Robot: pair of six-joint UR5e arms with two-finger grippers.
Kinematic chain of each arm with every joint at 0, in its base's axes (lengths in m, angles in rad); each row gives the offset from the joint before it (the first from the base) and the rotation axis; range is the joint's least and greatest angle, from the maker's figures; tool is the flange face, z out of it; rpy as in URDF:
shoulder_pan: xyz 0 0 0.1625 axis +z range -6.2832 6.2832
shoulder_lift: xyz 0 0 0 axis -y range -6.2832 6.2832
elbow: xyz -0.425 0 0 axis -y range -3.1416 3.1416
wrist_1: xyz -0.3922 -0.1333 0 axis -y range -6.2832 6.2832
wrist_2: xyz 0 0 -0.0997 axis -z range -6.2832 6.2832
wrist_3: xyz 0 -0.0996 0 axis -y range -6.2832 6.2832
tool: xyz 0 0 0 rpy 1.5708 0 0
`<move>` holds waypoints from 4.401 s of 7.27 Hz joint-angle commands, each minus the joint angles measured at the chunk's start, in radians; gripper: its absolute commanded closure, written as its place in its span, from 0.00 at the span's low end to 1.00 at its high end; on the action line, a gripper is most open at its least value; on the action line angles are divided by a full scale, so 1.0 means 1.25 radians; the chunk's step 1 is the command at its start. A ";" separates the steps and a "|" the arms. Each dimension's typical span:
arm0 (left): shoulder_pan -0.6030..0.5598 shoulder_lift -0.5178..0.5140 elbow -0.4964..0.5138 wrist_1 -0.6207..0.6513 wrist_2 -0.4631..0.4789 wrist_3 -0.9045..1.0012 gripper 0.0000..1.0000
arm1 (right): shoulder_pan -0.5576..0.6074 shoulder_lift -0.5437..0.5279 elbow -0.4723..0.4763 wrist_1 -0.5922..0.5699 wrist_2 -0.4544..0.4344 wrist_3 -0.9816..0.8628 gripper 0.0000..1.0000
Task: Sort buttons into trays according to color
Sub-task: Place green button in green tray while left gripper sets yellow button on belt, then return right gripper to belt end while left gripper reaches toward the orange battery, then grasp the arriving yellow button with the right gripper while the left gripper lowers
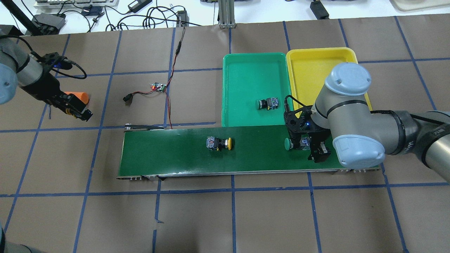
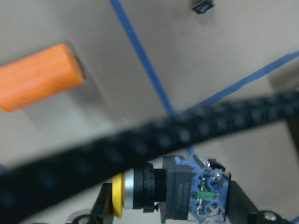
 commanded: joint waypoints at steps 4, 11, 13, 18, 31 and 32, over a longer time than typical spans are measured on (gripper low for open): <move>-0.237 0.070 -0.129 0.025 0.000 -0.474 1.00 | 0.001 0.029 -0.020 -0.132 0.000 0.001 0.84; -0.267 0.105 -0.212 0.089 -0.032 -0.566 0.00 | 0.044 0.221 -0.260 -0.087 0.064 -0.026 0.00; -0.266 0.121 -0.203 0.084 -0.061 -0.559 0.00 | 0.043 0.216 -0.253 -0.085 0.064 -0.031 0.00; -0.161 -0.020 0.085 0.061 0.069 -0.431 0.00 | -0.029 0.111 -0.184 -0.048 0.038 -0.038 0.00; 0.042 -0.334 0.334 0.063 0.038 -0.084 0.00 | -0.019 -0.005 0.006 -0.063 0.011 0.081 0.00; 0.044 -0.333 0.332 0.063 0.046 -0.079 0.00 | 0.023 -0.001 0.005 -0.064 0.007 0.125 0.00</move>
